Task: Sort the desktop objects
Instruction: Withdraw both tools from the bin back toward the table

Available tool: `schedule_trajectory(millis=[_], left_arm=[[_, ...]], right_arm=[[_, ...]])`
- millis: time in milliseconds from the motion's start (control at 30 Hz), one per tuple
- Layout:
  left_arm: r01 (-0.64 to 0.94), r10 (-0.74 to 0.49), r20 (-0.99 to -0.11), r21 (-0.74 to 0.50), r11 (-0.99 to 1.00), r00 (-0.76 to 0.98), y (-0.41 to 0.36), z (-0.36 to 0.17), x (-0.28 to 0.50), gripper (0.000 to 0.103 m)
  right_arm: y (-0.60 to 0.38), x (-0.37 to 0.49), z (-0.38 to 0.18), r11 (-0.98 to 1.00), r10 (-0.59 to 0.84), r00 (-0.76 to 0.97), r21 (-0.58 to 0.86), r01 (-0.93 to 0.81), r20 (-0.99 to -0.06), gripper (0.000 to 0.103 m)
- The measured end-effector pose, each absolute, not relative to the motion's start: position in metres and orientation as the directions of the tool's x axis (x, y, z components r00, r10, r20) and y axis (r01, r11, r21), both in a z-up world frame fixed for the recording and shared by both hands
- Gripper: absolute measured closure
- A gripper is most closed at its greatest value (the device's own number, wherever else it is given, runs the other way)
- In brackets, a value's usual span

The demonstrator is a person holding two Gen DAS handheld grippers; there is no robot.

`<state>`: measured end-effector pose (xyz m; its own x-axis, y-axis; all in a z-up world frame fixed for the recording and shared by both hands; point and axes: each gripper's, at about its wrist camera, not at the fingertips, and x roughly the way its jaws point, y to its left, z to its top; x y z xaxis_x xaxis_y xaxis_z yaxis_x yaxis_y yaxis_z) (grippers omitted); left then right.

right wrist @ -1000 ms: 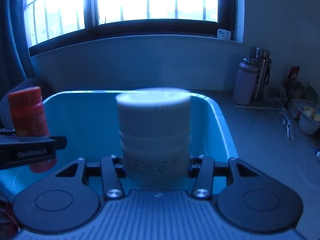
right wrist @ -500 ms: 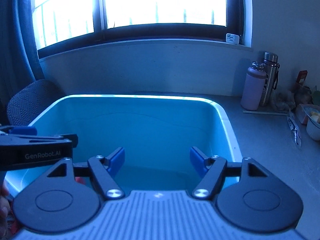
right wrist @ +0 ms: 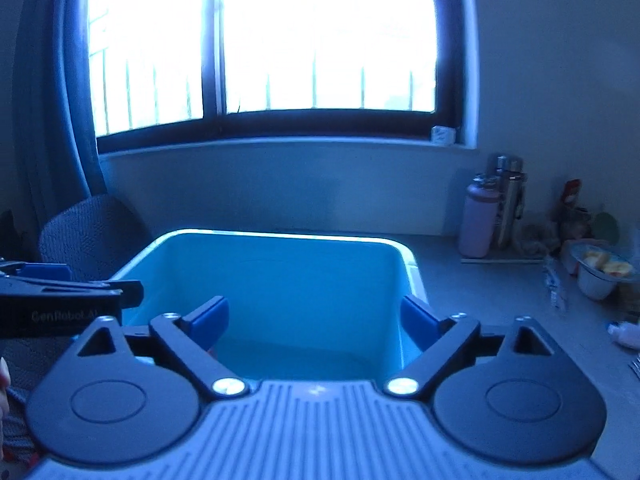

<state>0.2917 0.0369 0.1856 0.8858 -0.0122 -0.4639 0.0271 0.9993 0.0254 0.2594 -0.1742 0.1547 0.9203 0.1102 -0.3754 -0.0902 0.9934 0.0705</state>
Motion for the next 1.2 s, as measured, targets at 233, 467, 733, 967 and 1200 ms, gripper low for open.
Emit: schedule_trajectory(millis=[233,467,733,967,1200], left_arm=[[0.058,-0.061,-0.396,-0.018,0.998,0.916,0.067,0.217,0.19,0.008],[0.082,-0.057,-0.432,0.039,0.996,0.9,0.063,0.181,0.106,0.005],[0.072,-0.042,-0.562,0.031,0.997,0.826,0.061,0.081,0.074,0.005],[0.034,-0.003,-0.506,0.053,0.998,0.863,0.065,0.029,0.055,0.005],[0.041,-0.008,-0.465,0.06,0.997,0.885,0.052,0.004,0.033,0.005]], right_arm=[[-0.178,0.148,0.171,0.991,0.042,0.97,0.131,-0.011,-0.239,0.004],[-0.183,0.068,0.141,0.994,-0.028,0.957,0.094,0.057,-0.289,0.003],[-0.207,0.042,0.042,0.983,-0.07,0.893,0.12,0.136,-0.444,0.002],[-0.221,0.03,-0.015,0.983,-0.094,0.91,0.11,0.15,-0.403,0.002],[-0.222,0.012,-0.047,0.982,-0.098,0.916,0.112,0.153,-0.389,0.002]])
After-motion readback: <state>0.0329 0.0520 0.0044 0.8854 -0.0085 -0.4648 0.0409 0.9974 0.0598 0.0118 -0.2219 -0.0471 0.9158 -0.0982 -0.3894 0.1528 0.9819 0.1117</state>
